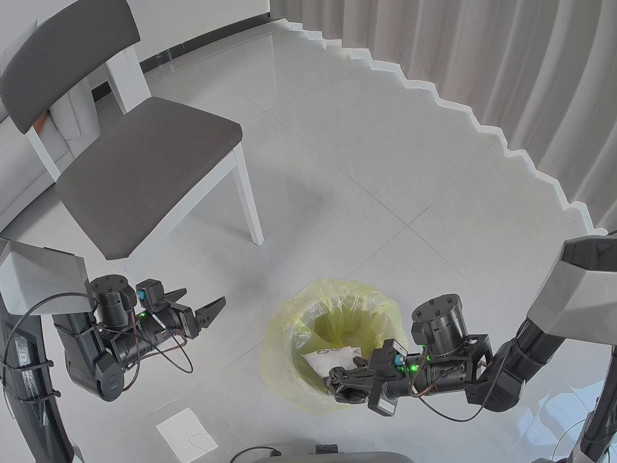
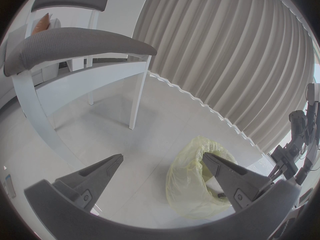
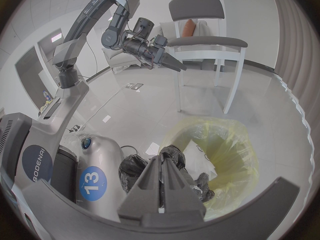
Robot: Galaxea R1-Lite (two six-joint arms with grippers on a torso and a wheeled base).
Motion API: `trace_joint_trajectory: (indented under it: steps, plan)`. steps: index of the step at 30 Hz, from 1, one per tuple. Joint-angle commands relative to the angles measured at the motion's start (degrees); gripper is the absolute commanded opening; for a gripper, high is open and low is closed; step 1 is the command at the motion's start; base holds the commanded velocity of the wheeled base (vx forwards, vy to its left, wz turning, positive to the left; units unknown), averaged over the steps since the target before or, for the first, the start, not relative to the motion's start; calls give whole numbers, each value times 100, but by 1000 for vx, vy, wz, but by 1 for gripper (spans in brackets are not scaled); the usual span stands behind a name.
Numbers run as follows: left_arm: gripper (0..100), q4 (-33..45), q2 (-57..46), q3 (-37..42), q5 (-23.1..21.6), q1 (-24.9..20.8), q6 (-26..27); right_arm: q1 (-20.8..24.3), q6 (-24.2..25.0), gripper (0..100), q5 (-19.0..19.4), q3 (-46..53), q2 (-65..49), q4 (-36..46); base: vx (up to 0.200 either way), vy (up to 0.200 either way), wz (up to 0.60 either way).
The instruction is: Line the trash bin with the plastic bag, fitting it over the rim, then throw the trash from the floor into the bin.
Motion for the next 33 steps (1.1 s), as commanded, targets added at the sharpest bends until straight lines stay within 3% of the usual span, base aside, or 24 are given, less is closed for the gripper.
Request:
trace_joint_trajectory:
  steps: [1,10,19,33]
  plan:
    - [100,-100,-11,7,-1,38,-2,-286,-11,0,6,-367,234,26,0,0,0]
    - [100,-100,-99,60,-1,214,-2,-831,50,0,6,-1272,1016,-44,0,0,0]
    - [100,-100,-231,279,8,152,-2,-681,288,0,-47,-2687,1974,26,0,0,0]
    - [100,-100,-319,332,8,134,-2,-505,-55,0,-56,-1756,2044,-475,0,0,0]
